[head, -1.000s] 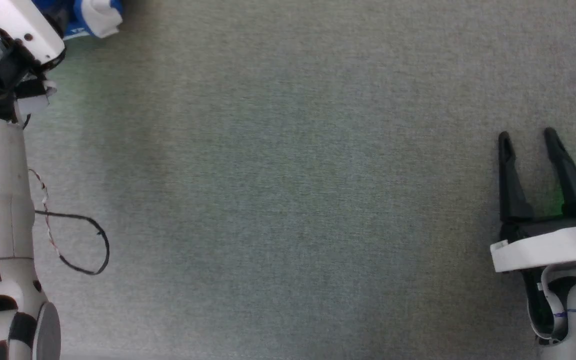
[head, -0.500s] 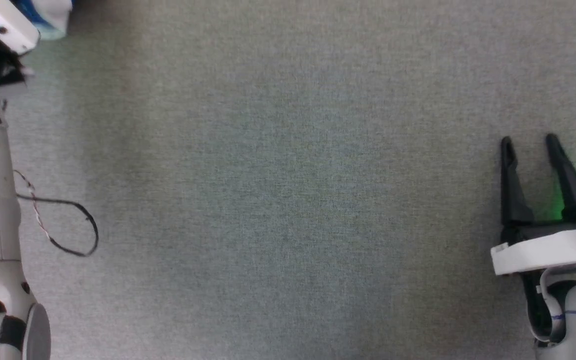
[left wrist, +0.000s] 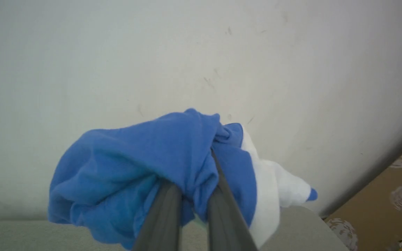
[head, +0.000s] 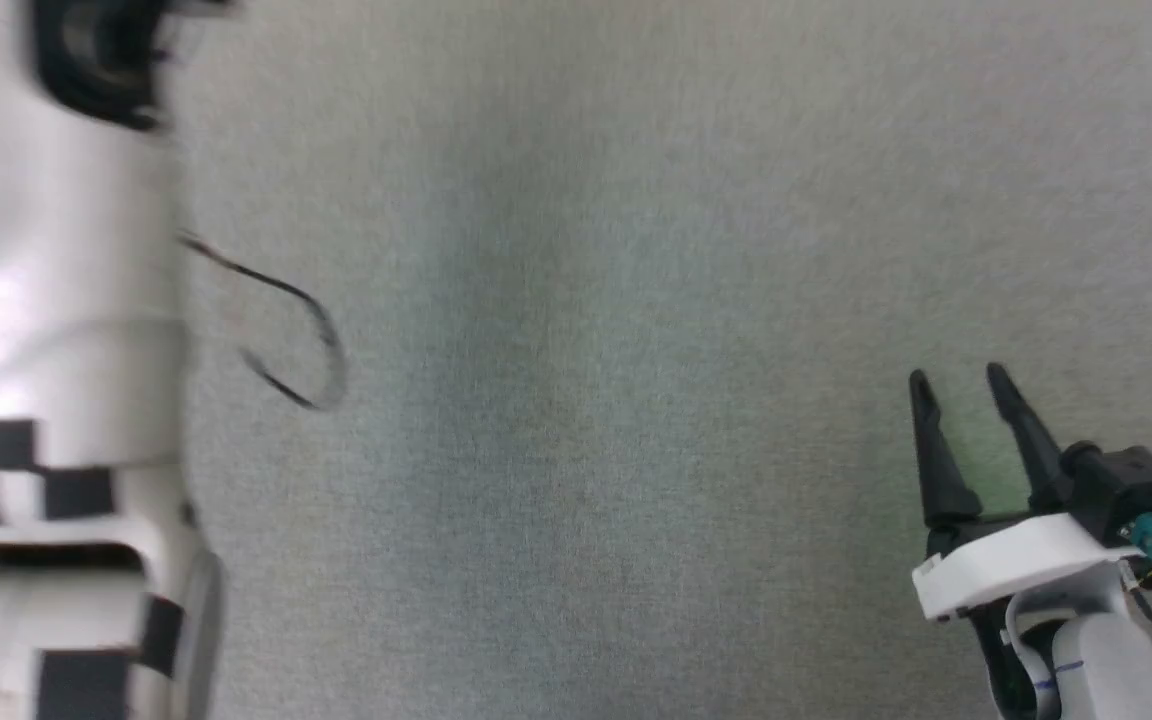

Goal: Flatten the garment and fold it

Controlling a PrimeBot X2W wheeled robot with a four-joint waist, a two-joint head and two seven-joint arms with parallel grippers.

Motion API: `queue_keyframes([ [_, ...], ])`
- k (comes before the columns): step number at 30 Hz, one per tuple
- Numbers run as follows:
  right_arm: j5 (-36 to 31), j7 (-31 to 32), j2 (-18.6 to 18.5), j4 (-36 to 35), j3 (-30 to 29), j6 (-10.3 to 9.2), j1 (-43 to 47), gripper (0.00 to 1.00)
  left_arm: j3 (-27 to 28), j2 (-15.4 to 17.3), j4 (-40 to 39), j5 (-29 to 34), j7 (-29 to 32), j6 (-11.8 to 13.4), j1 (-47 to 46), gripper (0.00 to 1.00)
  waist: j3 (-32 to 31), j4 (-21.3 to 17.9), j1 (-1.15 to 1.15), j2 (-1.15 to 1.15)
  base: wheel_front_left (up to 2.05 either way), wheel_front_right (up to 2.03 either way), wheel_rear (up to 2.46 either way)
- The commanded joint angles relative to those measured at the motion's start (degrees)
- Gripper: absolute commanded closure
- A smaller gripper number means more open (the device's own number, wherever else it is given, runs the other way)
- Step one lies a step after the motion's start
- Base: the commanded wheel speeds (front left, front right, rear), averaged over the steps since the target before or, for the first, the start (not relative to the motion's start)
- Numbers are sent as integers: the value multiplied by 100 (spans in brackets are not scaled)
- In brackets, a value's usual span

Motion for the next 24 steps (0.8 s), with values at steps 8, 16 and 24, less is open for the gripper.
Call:
queue_keyframes([
  [8,232,-160,-4,362,8,-12,263,0,-1146,-655,-314,-343,431,-114,1282,100,-1285,-247,1,0,0,0,0],
  [16,329,-248,-4,562,-105,-12,434,0,-2527,-818,406,-87,596,-33,3029,100,-1482,-422,1,0,0,0,0],
  [24,368,-305,-4,676,-160,-12,508,0,-2968,-845,657,-887,666,364,3815,0,-1622,-452,1,0,0,0,0],
])
